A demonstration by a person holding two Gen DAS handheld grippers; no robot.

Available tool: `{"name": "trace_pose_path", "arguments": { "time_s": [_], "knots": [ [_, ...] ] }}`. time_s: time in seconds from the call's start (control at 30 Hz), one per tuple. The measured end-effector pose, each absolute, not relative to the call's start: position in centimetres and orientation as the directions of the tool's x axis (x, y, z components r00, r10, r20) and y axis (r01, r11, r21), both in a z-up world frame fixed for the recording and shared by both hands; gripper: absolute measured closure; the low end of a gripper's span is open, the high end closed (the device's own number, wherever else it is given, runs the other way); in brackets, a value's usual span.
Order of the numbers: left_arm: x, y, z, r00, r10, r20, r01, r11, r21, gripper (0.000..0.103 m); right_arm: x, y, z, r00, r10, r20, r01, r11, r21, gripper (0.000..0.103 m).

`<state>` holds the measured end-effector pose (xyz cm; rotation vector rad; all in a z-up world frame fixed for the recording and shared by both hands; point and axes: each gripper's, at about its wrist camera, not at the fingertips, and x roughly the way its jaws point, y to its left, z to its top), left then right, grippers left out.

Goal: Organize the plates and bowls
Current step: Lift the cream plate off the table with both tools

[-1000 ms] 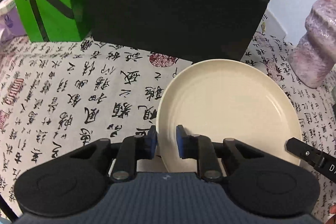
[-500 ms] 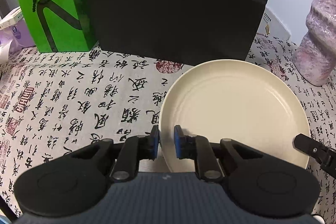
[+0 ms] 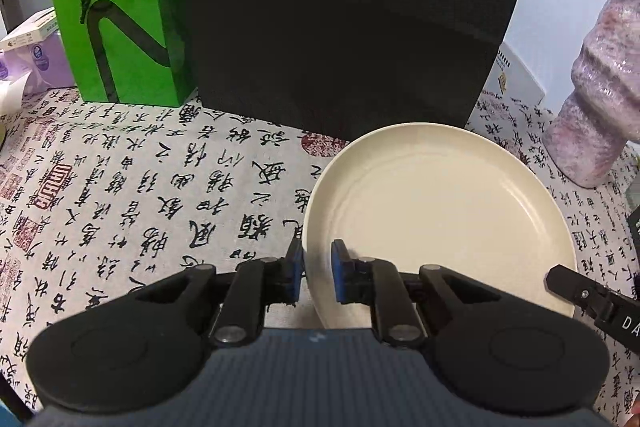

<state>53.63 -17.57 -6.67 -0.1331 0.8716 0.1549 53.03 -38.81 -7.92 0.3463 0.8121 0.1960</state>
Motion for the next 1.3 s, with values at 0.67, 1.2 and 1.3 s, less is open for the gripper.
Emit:
{"name": "trace_pose_path", "arguments": {
  "time_s": [0.67,1.2,1.3],
  "knots": [
    [49.9,-16.5,-4.0,0.686,0.009,-0.727,-0.149,0.980,-0.129,0.088,50.2,-38.0,-5.1,0.739,0.258,-0.623,-0.055,0.944,0.326,0.093],
    [47.5,-14.0,-1.9,0.723,-0.012,-0.691,-0.137,0.977,-0.161,0.088,47.9,-35.3,-2.4,0.790,0.249,-0.560,-0.100,0.954,0.283,0.093],
    [47.2,-13.6,-1.9,0.724,-0.015,-0.690,-0.137,0.977,-0.165,0.088,47.7,-34.9,-2.2,0.791,0.250,-0.559,-0.102,0.954,0.283,0.093]
  ]
}}
